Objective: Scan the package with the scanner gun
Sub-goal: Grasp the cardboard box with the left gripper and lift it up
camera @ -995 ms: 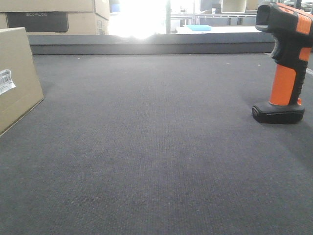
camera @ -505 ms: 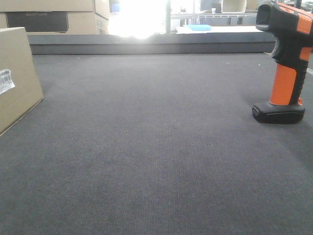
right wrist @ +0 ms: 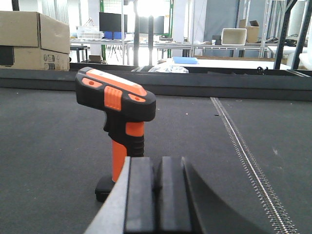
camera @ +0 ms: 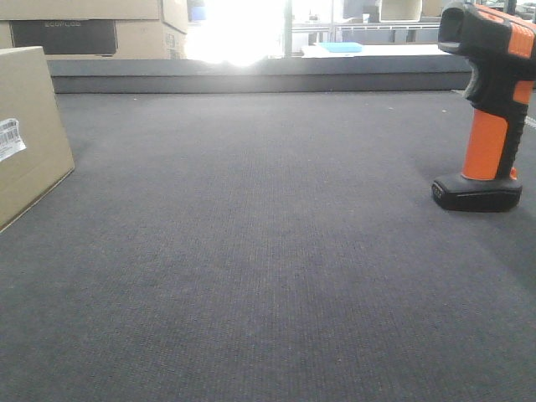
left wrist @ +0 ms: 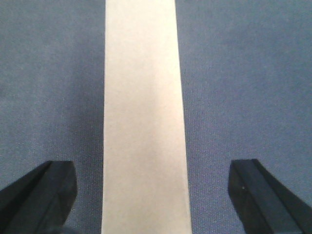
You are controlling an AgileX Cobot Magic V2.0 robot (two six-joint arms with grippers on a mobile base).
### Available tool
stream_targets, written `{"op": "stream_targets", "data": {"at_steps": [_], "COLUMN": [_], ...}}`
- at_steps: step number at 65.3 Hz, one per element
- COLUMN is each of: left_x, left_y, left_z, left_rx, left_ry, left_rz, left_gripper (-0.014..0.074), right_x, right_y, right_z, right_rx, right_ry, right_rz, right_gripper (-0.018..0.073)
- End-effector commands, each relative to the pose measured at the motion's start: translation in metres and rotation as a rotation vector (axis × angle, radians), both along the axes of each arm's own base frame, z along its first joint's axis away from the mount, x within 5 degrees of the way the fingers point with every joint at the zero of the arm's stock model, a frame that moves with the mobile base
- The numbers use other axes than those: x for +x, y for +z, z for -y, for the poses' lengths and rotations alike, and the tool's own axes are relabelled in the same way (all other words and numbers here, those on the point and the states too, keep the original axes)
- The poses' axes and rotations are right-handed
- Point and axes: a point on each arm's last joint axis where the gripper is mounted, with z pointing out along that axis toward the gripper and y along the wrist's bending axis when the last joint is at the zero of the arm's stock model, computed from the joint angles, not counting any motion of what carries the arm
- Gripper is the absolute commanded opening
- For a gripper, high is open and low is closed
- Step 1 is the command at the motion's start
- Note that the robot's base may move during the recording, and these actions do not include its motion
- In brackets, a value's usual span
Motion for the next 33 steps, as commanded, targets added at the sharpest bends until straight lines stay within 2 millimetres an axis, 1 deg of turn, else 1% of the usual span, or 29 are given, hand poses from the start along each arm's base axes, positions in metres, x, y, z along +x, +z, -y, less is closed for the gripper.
{"op": "stream_targets", "data": {"at_steps": [1, 8, 16, 21, 31, 33], "left_x": [0.005, 0.009, 0.012, 0.011, 0.006, 0.005], "left_y": [-0.005, -0.015, -0.020, -0.024, -0.042, -0.043], "left_z": [0.001, 0.001, 0.000, 0.000, 0.000, 0.001], "left_rx": [-0.004, -0.004, -0.013, -0.028, -0.028, -0.033], "left_ry": [0.002, 0.006, 0.046, 0.070, 0.071, 0.072], "left_rz": [-0.021, -0.076, -0.094, -0.105, -0.173, -0.178], "left_gripper": [0.0522, 0.0522, 0.0522, 0.0521, 0.0517, 0.0517], "right_x": [-0.001, -0.001, -0.001, -0.001, -0.001, -0.001], "right_y": [0.002, 0.002, 0.002, 0.002, 0.002, 0.002], "right_z": [0.000, 0.000, 0.000, 0.000, 0.000, 0.000], "right_rx": [0.000, 0.000, 0.000, 0.000, 0.000, 0.000], "right_ry": [-0.003, -0.003, -0.003, -0.003, -0.003, -0.003], "right_rz": [0.027, 0.027, 0.027, 0.027, 0.027, 0.027], "right_gripper": [-0.0162, -0.0162, -0.0162, -0.0162, -0.0162, -0.0162]}}
